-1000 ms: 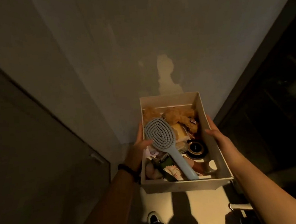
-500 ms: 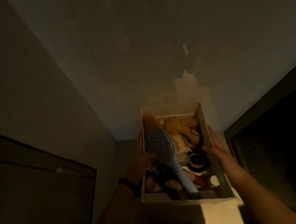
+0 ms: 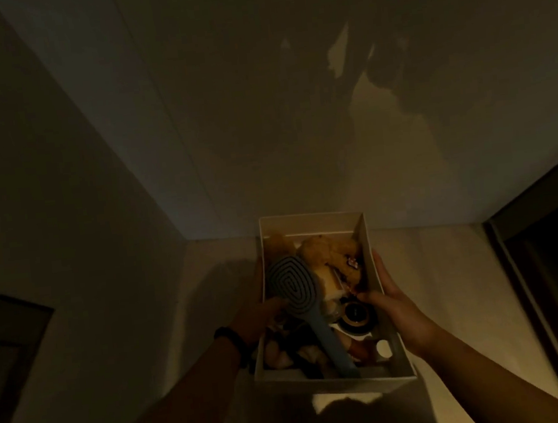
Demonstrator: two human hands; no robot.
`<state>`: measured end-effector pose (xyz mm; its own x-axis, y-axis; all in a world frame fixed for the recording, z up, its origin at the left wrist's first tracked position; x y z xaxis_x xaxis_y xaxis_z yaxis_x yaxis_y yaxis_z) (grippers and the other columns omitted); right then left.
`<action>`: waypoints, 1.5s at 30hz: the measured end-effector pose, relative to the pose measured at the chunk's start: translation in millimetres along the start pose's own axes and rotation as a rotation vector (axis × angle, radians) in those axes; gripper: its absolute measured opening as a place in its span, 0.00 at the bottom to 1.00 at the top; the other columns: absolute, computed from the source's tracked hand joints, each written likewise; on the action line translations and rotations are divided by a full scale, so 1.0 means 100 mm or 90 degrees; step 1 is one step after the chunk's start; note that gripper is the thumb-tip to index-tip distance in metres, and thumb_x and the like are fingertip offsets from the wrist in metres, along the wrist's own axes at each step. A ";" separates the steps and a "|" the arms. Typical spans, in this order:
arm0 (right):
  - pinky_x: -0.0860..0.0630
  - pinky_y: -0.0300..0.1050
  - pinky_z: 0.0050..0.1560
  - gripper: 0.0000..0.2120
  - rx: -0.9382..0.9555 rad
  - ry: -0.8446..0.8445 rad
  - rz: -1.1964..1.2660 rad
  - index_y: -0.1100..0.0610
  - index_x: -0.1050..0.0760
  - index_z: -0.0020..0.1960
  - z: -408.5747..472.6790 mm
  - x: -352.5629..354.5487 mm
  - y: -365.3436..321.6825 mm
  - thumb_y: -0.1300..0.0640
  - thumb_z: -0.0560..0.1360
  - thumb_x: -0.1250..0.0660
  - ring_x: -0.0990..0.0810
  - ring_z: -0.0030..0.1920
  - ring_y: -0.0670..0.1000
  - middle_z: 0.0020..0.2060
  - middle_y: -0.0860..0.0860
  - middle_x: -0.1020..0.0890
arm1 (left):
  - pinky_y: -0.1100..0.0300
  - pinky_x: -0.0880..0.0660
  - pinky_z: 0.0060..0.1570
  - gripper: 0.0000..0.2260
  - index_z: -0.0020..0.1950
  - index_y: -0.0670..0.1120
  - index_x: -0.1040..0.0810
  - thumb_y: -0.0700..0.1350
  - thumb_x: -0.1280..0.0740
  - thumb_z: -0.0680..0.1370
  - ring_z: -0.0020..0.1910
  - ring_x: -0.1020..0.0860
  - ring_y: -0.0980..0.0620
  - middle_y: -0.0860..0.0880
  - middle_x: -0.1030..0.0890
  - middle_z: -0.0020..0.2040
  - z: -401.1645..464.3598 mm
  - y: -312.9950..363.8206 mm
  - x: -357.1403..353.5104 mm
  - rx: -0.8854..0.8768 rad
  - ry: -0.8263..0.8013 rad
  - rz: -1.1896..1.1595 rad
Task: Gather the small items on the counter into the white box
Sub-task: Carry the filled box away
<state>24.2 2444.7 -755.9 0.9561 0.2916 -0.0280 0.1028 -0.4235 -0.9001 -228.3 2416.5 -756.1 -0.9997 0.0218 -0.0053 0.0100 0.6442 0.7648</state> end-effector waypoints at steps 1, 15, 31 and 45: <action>0.24 0.41 0.59 0.40 0.003 -0.001 0.005 0.35 0.51 0.75 0.13 0.01 0.15 0.64 0.75 0.35 0.24 0.62 0.42 0.68 0.40 0.30 | 0.61 0.21 0.46 0.15 0.64 0.45 0.27 0.41 0.35 0.77 0.51 0.23 0.50 0.47 0.23 0.57 0.14 -0.07 0.00 -0.037 -0.005 0.017; 0.31 0.60 0.68 0.37 0.047 0.051 0.041 0.39 0.47 0.75 0.77 -0.08 0.65 0.50 0.72 0.32 0.27 0.68 0.53 0.70 0.49 0.29 | 0.73 0.38 0.60 0.47 0.73 0.59 0.59 0.44 0.25 0.70 0.67 0.42 0.68 0.66 0.46 0.68 0.76 -0.44 0.11 -0.257 0.034 0.161; 0.25 0.57 0.62 0.32 0.078 -0.045 0.000 0.33 0.42 0.72 1.02 -0.83 0.57 0.60 0.78 0.36 0.24 0.64 0.50 0.67 0.45 0.26 | 0.51 0.29 0.61 0.36 0.69 0.55 0.35 0.50 0.22 0.66 0.64 0.30 0.51 0.52 0.29 0.66 -0.03 -1.18 0.68 -0.189 0.256 0.177; 0.28 0.63 0.65 0.37 0.036 -0.135 0.017 0.40 0.50 0.76 1.45 -1.83 0.43 0.64 0.77 0.36 0.25 0.65 0.57 0.71 0.52 0.30 | 0.54 0.26 0.51 0.22 0.66 0.39 0.28 0.45 0.30 0.75 0.59 0.25 0.41 0.39 0.25 0.62 -0.10 -1.42 1.27 0.017 0.447 -0.083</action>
<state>-185.8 2497.7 -852.9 0.8785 0.4574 -0.1379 0.0566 -0.3863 -0.9206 -356.4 2319.6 -858.9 -0.7698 -0.5483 0.3268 -0.1199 0.6270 0.7697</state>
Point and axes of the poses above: each hand's wrist, its own z-axis towards the middle knuckle, its own x-axis out of the back of the hand, y = z × x, the point moved 2 cm from there along z, towards the middle knuckle
